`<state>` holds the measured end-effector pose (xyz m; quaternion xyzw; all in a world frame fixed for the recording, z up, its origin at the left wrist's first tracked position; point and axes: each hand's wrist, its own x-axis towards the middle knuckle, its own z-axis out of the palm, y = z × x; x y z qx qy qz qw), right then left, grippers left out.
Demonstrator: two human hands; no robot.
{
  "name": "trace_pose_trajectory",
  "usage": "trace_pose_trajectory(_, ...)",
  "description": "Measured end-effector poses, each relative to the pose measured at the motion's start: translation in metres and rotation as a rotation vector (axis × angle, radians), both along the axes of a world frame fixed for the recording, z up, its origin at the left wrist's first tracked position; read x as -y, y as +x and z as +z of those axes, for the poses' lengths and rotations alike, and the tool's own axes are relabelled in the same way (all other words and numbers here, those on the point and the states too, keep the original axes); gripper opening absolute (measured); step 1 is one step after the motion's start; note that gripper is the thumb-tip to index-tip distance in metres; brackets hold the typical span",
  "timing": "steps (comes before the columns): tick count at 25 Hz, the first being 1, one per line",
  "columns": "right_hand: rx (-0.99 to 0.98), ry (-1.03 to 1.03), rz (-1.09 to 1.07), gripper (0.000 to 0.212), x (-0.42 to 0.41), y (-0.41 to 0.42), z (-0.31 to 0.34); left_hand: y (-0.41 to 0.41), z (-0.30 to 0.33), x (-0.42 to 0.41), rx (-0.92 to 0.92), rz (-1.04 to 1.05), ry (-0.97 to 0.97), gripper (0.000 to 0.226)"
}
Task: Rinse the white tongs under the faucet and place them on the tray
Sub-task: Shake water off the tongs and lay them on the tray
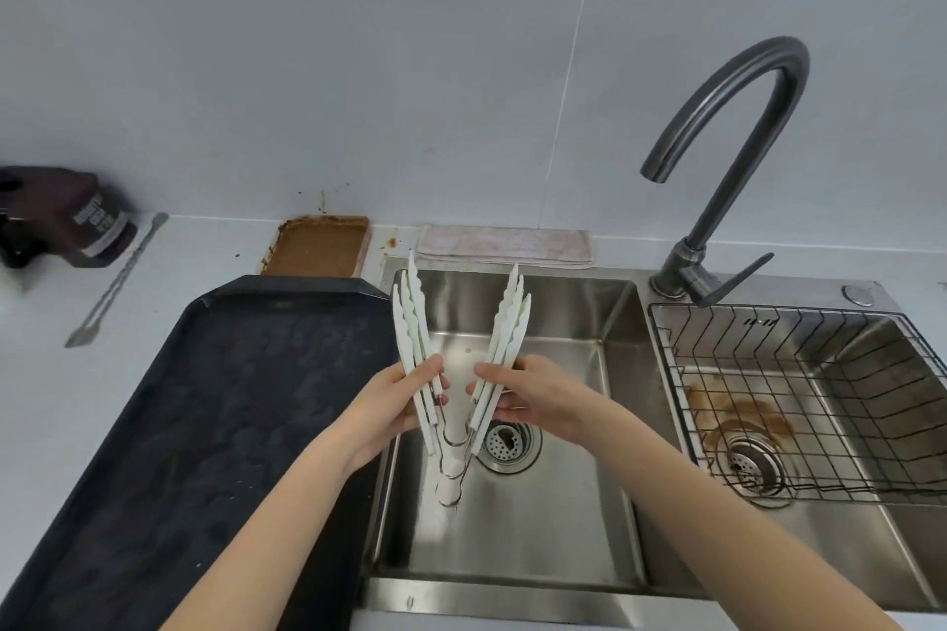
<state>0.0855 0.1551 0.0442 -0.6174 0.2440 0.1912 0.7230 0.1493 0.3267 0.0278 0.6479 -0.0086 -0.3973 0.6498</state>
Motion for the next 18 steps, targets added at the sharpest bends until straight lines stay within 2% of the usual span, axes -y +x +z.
trace_pose_trajectory(6, -0.026, -0.01, 0.051, 0.008, -0.061, 0.033, -0.006, 0.022, 0.004, -0.061, 0.011, 0.066, 0.095, 0.024)
trace_pose_trajectory(10, -0.061, 0.004, 0.099, 0.021, -0.098, 0.054, -0.013, 0.037, -0.001, -0.095, 0.005, 0.128, 0.174, 0.025)
trace_pose_trajectory(11, -0.074, 0.013, 0.102, 0.019, -0.106, 0.058, -0.015, 0.04, -0.004, -0.101, -0.002, 0.138, 0.188, 0.025)
trace_pose_trajectory(13, -0.097, 0.016, 0.119, 0.012, -0.119, 0.065, -0.021, 0.048, -0.009, -0.111, -0.01, 0.138, 0.22, 0.025)
trace_pose_trajectory(17, -0.148, 0.022, 0.15, 0.012, -0.13, 0.075, -0.032, 0.059, -0.021, -0.124, -0.018, 0.082, 0.287, 0.024)
trace_pose_trajectory(18, -0.159, 0.019, 0.159, 0.018, -0.13, 0.077, -0.034, 0.061, -0.023, -0.126, -0.02, 0.068, 0.3, 0.023)
